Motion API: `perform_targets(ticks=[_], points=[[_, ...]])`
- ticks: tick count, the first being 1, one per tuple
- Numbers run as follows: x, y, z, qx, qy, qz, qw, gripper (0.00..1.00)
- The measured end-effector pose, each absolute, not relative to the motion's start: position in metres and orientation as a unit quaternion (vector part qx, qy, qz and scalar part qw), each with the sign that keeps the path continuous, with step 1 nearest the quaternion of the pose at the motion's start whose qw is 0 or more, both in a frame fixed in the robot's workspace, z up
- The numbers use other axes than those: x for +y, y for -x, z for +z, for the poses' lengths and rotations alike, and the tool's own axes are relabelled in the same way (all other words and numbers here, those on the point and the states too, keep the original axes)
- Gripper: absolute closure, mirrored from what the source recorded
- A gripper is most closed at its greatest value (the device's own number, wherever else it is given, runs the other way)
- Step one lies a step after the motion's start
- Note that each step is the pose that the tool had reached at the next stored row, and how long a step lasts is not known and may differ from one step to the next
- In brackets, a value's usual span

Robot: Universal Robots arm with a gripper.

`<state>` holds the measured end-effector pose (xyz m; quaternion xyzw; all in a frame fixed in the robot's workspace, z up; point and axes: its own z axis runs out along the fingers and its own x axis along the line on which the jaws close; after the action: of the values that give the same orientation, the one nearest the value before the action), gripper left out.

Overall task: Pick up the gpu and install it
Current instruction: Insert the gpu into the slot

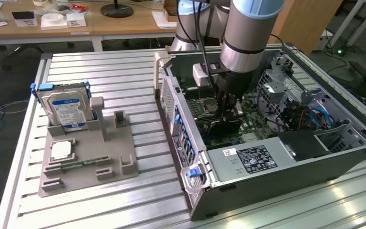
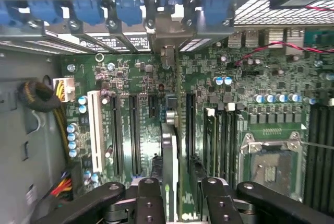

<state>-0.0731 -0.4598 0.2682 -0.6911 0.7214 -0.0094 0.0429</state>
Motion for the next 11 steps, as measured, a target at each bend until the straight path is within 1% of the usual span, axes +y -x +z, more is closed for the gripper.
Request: perform_targets(ticks=[3, 6, 7, 8, 10, 11], points=[[-0.4598, 0.0731, 0.2752, 0.721, 0.691, -0.011, 0.045, 0.66], [-0.4598, 0.0731, 0.2753, 0.721, 0.691, -0.011, 0.045, 0.66], [-0.4598, 0.0731, 0.2753, 0.721, 0.691, -0.011, 0.045, 0.67], [-0.4598, 0.0731, 0.2753, 0.721, 0.691, -0.011, 0.045, 0.74], [-0.4598, 0.0731, 0.2753, 0.721, 0.691, -0.011, 0.045, 0.74], [-0.4598, 0.0731, 0.2753, 0.721, 0.691, -0.011, 0.045, 0.8]])
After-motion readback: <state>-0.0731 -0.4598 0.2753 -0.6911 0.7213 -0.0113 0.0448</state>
